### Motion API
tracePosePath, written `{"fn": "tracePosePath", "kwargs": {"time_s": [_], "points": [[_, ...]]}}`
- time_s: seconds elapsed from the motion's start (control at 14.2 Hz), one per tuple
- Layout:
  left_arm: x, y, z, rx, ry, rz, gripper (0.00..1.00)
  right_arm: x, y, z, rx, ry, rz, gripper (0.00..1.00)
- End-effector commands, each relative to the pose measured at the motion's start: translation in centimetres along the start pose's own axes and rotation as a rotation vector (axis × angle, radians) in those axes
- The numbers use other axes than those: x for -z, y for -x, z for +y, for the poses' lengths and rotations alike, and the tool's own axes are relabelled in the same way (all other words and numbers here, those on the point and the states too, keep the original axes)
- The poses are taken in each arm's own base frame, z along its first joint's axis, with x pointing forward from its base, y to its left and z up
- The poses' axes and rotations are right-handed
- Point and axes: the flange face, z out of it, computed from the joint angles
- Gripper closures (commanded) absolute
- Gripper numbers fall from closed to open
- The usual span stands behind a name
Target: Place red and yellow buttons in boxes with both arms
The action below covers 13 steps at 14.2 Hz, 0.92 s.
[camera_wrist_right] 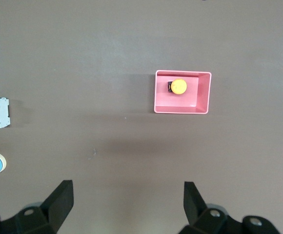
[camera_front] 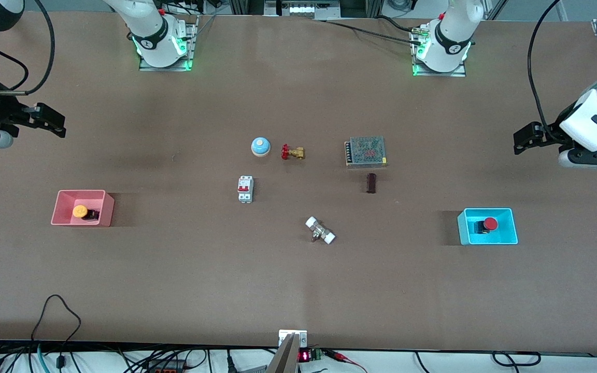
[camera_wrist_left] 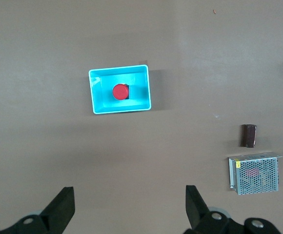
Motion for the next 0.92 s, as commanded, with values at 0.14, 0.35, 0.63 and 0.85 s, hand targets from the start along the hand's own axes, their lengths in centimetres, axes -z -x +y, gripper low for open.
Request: {"fn": "tracePosePath", "kwargs": {"time_s": [0.14, 0.35, 0.63, 0.85], "points": [[0.72, -0.37, -0.24, 0.000, -0.010, -0.001, 0.00, -0.19, -0.47, 0.62, -0.026, -0.016, -0.016, 0.00], [1.04, -0.13, -0.14, -0.002, -0.011, 0.001, 0.00, -0.44, -0.61, 0.67, -0.030, -0.018, -0.019, 0.00], [1.04, -0.12, -0.22, 0.000, -0.009, 0.001, 0.00, -0.45, -0.59, 0.65, -0.030, -0.019, -0.020, 0.00], [1.02, -0.10, -0.30, 0.002, -0.009, -0.001, 0.00, -0.47, -0.57, 0.64, -0.030, -0.021, -0.022, 0.00]]}}
